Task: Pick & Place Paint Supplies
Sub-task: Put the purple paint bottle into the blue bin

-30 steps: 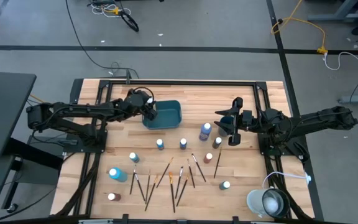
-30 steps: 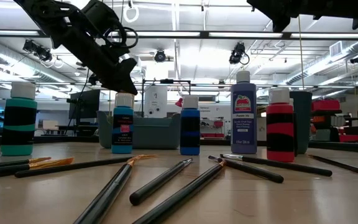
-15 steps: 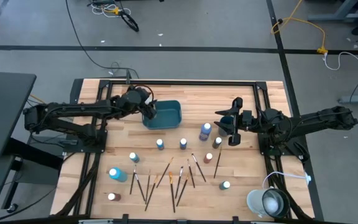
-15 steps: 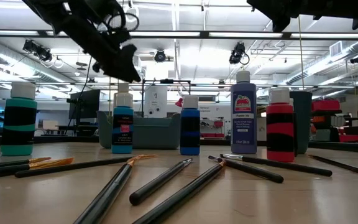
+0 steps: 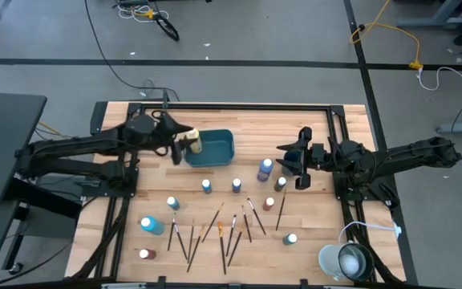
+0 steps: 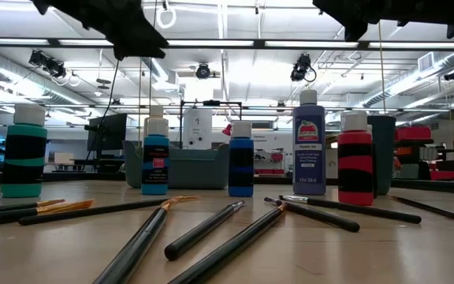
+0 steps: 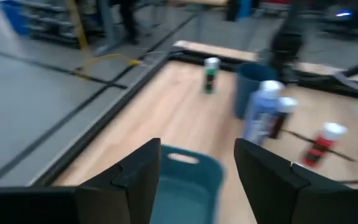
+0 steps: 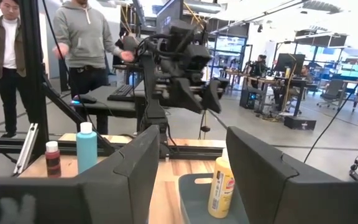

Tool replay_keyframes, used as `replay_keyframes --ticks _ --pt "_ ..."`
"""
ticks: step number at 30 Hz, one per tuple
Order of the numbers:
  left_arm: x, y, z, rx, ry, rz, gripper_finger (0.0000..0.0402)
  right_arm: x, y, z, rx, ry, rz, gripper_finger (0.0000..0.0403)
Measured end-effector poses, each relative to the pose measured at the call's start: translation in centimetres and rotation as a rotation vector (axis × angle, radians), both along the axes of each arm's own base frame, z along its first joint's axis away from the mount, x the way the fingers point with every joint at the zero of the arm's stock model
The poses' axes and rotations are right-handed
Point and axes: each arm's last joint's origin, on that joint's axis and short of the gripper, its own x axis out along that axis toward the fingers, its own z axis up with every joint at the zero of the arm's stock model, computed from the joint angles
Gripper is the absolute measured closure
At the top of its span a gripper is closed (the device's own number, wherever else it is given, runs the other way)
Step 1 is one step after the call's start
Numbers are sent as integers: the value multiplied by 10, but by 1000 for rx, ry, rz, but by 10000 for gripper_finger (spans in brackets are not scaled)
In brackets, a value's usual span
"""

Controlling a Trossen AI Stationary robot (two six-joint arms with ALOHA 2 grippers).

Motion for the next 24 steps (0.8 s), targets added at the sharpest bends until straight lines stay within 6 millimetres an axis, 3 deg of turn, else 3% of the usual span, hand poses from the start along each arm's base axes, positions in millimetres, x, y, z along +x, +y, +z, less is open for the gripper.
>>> replay_keyframes --ticks 10,24 --pt "-3 -21 4 -36 -21 -290 192 1 0 -4 18 40 3 211" --pt "-1 -27 6 -24 -47 -316 192 9 -2 -25 111 204 -90 211"
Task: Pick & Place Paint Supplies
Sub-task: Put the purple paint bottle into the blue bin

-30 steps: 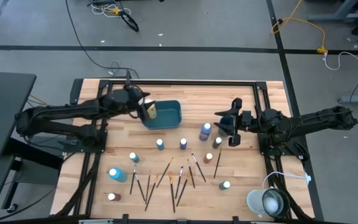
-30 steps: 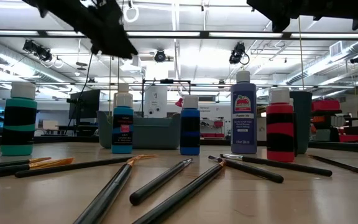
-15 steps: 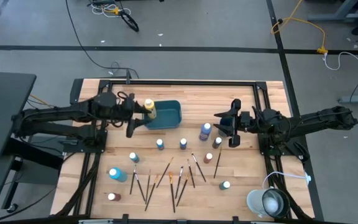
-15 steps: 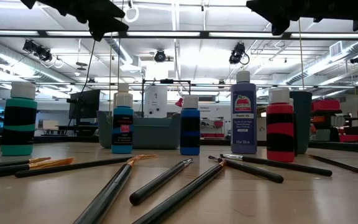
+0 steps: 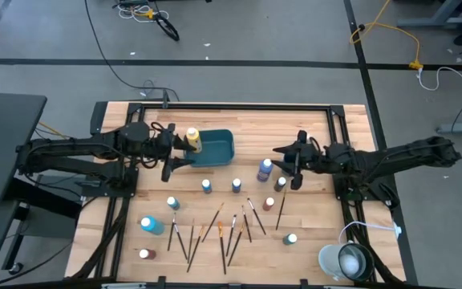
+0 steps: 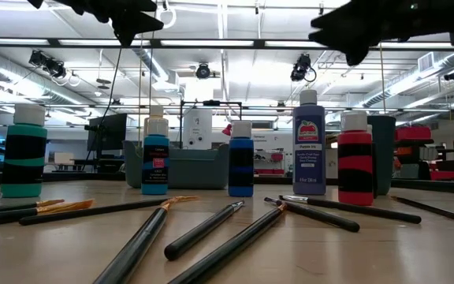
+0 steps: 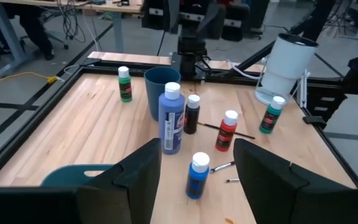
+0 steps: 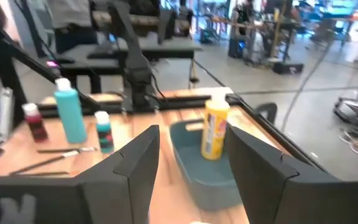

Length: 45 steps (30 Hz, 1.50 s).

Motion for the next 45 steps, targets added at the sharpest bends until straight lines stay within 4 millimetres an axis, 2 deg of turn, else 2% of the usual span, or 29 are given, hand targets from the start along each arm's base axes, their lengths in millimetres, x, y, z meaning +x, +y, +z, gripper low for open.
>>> replay_keyframes --ticks 4,8,12,16,30,38,45 --pt "0 1 0 3 1 17 192 12 0 -14 23 64 -15 204" --pt "0 1 0 -10 1 22 192 24 -3 -29 37 129 -30 178" --pt "0 1 0 -43 0 31 192 29 -8 -41 69 180 -61 154" --pt "0 1 0 -61 -1 36 192 32 -11 -47 89 203 -80 151" --pt "0 1 0 -67 -1 38 192 38 -13 -63 88 287 -94 201" --pt "0 1 0 -67 -1 38 192 38 -13 -64 115 291 -101 288" --pt "0 0 0 -88 -2 42 192 39 -12 -59 127 233 -90 291"
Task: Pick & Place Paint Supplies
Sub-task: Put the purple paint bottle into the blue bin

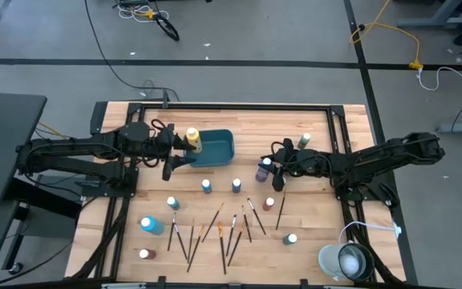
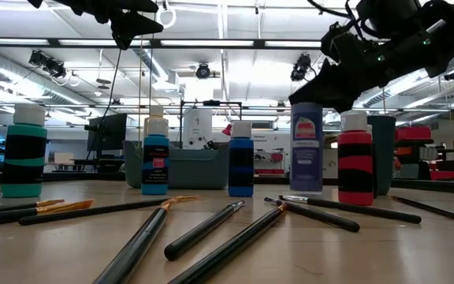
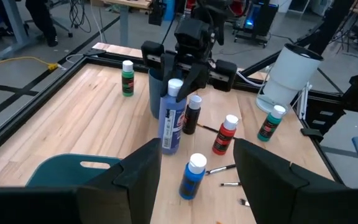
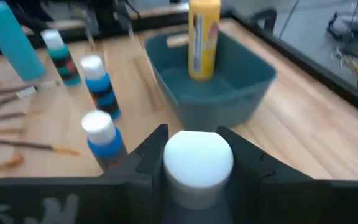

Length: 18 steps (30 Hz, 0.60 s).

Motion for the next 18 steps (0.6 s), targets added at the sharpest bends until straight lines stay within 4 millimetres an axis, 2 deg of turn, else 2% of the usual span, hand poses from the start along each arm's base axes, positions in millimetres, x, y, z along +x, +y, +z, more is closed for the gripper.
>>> replay_keyframes --ticks 8,14,18 --pt "0 0 0 10 0 -6 192 9 0 25 -68 -157 12 289" --pt "0 0 0 10 0 -6 192 29 0 66 -127 -58 33 290" --pt "0 0 0 10 -1 -6 192 38 0 101 -149 -75 34 290"
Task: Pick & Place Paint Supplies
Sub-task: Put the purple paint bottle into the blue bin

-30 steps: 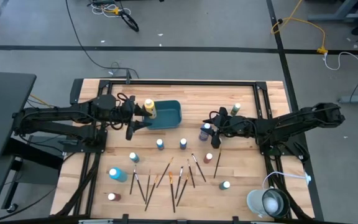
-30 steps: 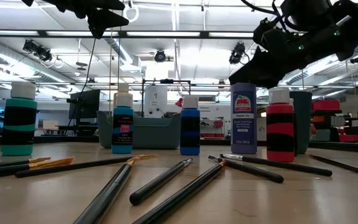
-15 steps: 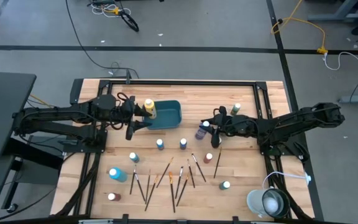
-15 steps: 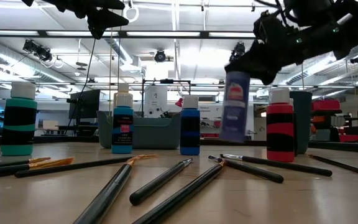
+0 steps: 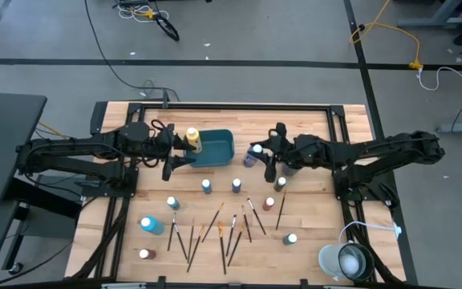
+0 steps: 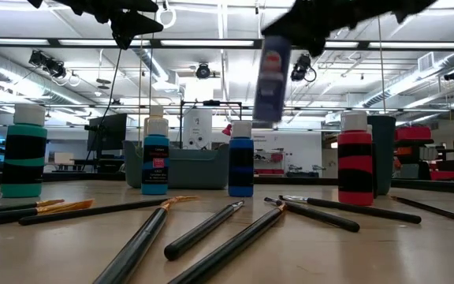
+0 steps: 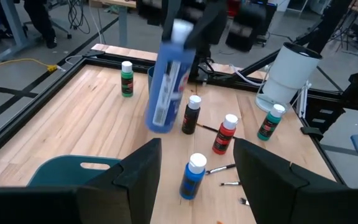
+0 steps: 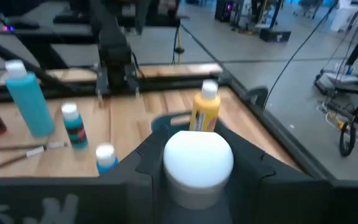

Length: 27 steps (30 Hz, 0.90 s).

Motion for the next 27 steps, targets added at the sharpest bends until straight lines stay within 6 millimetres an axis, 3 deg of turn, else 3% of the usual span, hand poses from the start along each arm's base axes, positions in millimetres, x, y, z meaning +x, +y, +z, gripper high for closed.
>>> replay_keyframes --ticks 5,13,21,27 --pt "-2 0 2 2 -12 2 192 16 0 12 -54 3 10 290" --pt "-4 0 4 4 -25 4 192 61 -8 0 -90 62 -5 290" --pt "-4 0 4 5 -28 5 192 104 -31 -19 -81 83 -59 290" --pt "-4 0 4 5 -28 5 192 133 -48 -36 -35 76 -6 290"
